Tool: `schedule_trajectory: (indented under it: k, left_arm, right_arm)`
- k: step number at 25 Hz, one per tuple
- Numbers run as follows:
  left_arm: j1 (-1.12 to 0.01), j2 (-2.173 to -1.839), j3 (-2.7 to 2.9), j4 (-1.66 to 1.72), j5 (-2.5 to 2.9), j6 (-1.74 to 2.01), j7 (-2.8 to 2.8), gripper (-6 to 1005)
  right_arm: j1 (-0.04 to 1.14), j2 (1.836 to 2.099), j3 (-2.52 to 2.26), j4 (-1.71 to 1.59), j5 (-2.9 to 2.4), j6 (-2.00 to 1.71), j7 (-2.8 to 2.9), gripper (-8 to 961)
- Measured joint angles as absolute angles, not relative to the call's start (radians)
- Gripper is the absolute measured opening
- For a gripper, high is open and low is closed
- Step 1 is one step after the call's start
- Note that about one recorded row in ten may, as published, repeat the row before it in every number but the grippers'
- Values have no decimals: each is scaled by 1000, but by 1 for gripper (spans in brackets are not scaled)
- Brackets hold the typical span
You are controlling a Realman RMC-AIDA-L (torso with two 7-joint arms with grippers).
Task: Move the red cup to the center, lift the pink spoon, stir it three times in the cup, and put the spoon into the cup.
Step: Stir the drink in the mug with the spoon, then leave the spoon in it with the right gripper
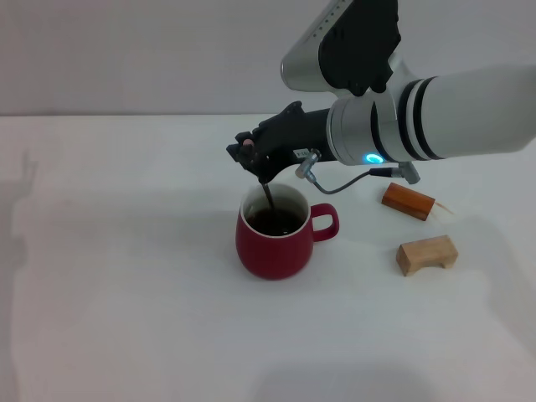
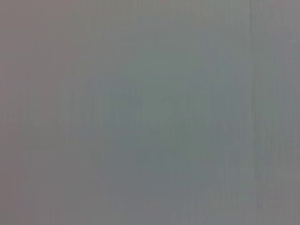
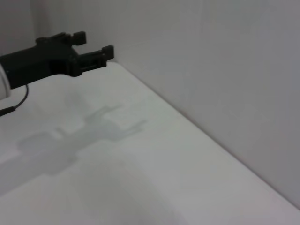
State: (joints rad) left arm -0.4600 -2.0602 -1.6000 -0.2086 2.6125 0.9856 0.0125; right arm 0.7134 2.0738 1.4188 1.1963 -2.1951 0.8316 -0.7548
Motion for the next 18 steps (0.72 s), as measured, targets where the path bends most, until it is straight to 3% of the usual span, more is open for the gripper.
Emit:
schedule_trajectory:
  k: [18]
  left_arm:
    - [-452,-2060,-1601,-209,2613,988,1,847]
  right_arm:
    - [701,2076,1418,1223,-2132,808,-777,153]
